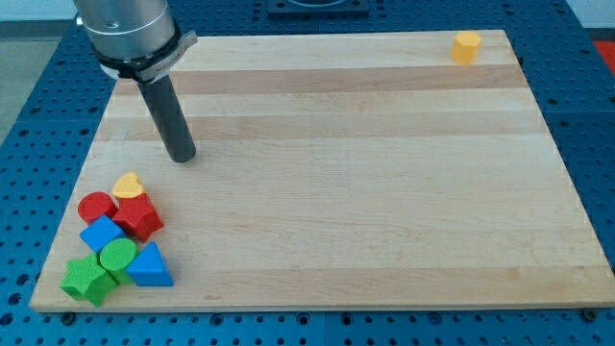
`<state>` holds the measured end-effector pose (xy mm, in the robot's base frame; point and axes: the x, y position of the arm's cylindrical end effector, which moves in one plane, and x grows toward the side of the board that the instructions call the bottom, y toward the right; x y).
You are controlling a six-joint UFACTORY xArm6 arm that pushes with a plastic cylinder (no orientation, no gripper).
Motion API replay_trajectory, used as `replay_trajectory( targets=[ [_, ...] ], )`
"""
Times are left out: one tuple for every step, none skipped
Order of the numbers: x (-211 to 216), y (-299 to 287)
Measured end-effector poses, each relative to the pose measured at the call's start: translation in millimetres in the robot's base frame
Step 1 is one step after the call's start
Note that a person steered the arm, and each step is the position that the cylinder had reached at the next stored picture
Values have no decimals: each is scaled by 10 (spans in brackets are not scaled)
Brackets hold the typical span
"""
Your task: Move the yellow hexagon towards center right
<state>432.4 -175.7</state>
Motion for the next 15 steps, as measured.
replay_trajectory(
  targets=[
    [0, 0],
    [0, 163],
    [47, 845],
    [60, 1572],
    [63, 2319],
    [63, 3072],
    [63, 3527],
    [63, 3527],
    [-12, 3944],
    [-239, 4323],
    [-239, 4323],
    [-743, 4381],
    [-1215, 4424],
    [-1215, 4528],
    [-1615, 4789]
  ],
)
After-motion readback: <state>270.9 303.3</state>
